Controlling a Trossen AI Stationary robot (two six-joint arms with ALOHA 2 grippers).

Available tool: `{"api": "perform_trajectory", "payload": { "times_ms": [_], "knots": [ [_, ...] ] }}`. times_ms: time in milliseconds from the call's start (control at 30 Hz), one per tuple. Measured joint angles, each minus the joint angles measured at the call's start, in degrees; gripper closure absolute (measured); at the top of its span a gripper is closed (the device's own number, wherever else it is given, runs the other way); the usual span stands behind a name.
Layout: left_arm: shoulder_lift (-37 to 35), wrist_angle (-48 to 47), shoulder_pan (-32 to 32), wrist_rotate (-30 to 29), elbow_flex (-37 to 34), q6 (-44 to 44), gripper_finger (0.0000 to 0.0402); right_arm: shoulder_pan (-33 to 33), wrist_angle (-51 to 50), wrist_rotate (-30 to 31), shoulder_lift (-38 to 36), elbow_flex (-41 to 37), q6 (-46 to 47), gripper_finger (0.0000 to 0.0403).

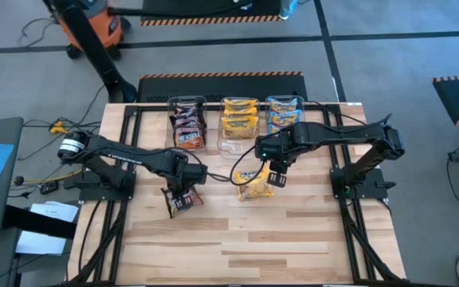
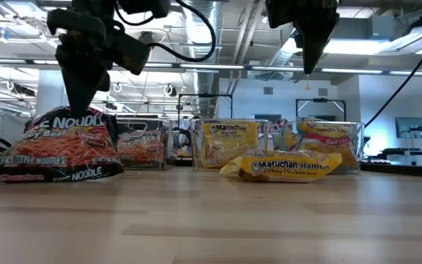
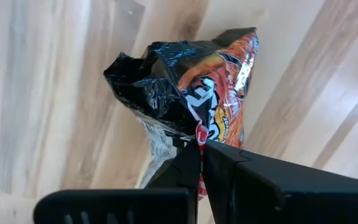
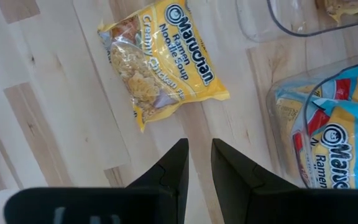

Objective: Sort Maruchan noodles
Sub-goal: Put the black noodle pack into the left transparent bin

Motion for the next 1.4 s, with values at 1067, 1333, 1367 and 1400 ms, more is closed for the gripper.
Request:
{"api": "perform_trajectory", "payload": {
  "times_ms": [1067,1333,1367,1400],
  "knots": [
    [0.21,8.31,5.37,-2.8,-7.68,7.35,0.0273,-2.06,-1.76,-0.22,0.0,0.0,0.09,0.0311],
    [0.22,8.74,5.37,-4.72,-7.72,10.31,0.0351,-2.06,-1.68,-0.28,0.0,0.0,0.66,0.0311],
    [0.22,8.76,5.37,-4.81,-7.72,10.87,0.0368,-2.06,-1.62,-0.26,0.0,0.0,0.66,0.0311],
    [0.22,8.77,5.37,-4.82,-7.72,11.33,0.0384,-2.07,-1.5,-0.27,0.0,0.0,0.66,0.0311]
  ]
}}
